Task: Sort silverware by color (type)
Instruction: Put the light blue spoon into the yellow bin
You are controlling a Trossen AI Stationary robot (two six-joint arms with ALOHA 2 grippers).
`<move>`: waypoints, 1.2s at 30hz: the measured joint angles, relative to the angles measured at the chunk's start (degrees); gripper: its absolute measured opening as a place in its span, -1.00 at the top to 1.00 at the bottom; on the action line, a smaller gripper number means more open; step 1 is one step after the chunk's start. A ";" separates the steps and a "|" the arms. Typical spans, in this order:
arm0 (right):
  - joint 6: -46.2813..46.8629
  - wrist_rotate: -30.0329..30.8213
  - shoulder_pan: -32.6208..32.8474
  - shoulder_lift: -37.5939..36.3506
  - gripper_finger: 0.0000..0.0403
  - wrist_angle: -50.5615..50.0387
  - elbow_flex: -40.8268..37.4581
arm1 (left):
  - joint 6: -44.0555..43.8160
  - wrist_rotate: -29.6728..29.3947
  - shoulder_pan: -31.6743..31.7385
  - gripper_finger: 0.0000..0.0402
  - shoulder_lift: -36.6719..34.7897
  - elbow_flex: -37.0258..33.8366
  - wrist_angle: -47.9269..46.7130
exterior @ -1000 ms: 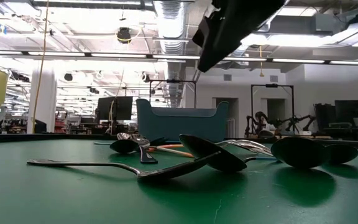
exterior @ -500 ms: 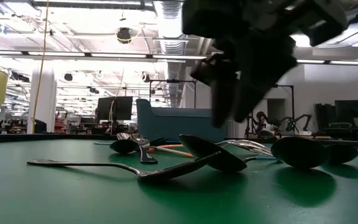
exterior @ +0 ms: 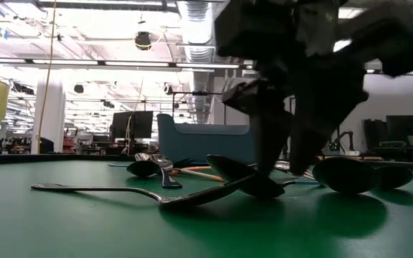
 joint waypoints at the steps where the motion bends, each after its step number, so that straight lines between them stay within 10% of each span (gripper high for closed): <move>1: 0.01 0.73 0.30 0.00 0.10 0.15 0.07 | 0.02 0.00 0.00 0.57 0.00 0.00 -0.02; 36: -1.48 7.17 1.07 -0.11 0.30 1.38 -3.30 | 1.57 -0.09 0.00 0.57 0.00 0.00 -0.28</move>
